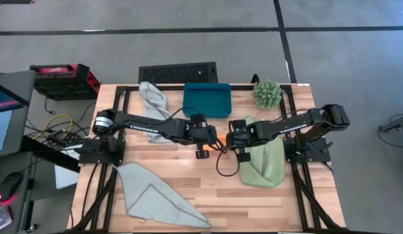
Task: Fold microfiber towels
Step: Put the orange microfiber cloth in the blue bin
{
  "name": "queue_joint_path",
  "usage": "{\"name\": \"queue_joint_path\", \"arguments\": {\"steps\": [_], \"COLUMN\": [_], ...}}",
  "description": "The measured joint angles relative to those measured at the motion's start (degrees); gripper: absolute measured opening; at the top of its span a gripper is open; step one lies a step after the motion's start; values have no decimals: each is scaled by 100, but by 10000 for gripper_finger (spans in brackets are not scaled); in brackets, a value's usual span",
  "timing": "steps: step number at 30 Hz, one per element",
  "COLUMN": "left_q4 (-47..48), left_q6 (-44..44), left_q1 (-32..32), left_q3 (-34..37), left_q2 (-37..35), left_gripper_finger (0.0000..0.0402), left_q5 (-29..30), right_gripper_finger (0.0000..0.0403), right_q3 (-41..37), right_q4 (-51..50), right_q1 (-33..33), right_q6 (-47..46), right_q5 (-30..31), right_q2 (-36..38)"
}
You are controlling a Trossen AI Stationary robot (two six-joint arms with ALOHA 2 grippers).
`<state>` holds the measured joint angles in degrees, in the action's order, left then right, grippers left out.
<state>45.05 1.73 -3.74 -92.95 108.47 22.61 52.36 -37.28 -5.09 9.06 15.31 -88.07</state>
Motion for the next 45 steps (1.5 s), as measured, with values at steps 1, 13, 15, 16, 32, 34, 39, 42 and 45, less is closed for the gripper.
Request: {"name": "queue_joint_path", "arguments": {"steps": [1, 13, 15, 16, 32, 34, 39, 42, 45], "left_q4": [71, 309, 309, 339, 363, 448, 865, 1061, 1069], "left_q6": [52, 329, 319, 287, -144, -286, -463, -280, -277], "left_q1": [14, 298, 388, 448, 1139, 1126, 1230, 1355, 1498], "left_q3": [0, 227, 229, 229, 133, 39, -168, -177, -176], "left_q2": [0, 2, 2, 2, -48, -130, -200, -225, -225], "left_gripper_finger": [0, 0, 0, 0, 0, 0, 0, 0, 0], "left_q5": [44, 1136, 1223, 1284, 1621, 1624, 1243, 997, 483], "right_gripper_finger": [11, 13, 11, 9, 9, 13, 10, 7, 12], "right_q3": [26, 403, 448, 483, 682, 810, 1136, 1209, 1216], "right_q4": [-26, -97, 28, 166, 395, 184, -226, -291, -381], "right_q1": [8, 596, 752, 828, 1480, 1429, 1425, 1458, 1508], "right_q6": [-1, 622, 833, 940, 1238, 1239, 1240, 1255, 1370], "right_q5": [37, 829, 1138, 1259, 294, 295, 13, -321, -617], "right_q2": [53, 368, 365, 341, 280, 284, 291, 288, 286]}}
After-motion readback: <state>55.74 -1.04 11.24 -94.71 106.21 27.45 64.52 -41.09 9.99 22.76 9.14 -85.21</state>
